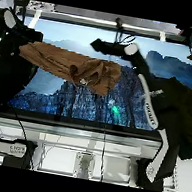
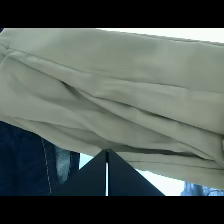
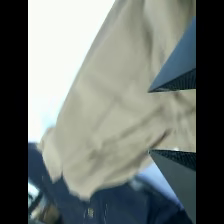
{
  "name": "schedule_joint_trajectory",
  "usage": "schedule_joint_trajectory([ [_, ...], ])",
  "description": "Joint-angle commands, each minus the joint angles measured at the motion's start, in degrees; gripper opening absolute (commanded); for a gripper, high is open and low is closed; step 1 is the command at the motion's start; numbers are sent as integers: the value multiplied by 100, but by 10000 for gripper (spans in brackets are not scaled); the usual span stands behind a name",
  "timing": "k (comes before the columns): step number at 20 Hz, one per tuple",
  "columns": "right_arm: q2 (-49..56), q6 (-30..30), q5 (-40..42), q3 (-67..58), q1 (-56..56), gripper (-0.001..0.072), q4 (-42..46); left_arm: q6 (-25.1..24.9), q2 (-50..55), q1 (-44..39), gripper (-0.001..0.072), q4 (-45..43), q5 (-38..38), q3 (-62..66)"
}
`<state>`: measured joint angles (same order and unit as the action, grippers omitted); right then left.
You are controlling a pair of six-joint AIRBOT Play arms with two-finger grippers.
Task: Fold the clothes and pants, and hang the long-sleeved shirts on hangers.
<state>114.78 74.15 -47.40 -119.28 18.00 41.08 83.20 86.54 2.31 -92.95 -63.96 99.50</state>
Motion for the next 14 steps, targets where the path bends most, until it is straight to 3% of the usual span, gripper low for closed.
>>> schedule_joint_trajectory([
  [1,-400,155,-1897,177,-986,382,726,-2,-4,15,13,15,-63,-2],
  [4,-444,188,-3681,813,-1749,382,1023,0,-4,15,13,20,-63,-2],
  [7,-442,275,-2944,1893,-1956,387,741,2,-4,15,13,48,-63,-2],
  [8,-439,278,-2496,2214,-1919,433,527,2,-4,15,13,72,-61,-2],
  [9,-413,282,-2103,2470,-1838,543,302,2,-4,15,13,107,-61,-2],
  [14,118,289,-1692,2686,-1281,628,-428,0,-4,15,13,149,-63,-2],
])
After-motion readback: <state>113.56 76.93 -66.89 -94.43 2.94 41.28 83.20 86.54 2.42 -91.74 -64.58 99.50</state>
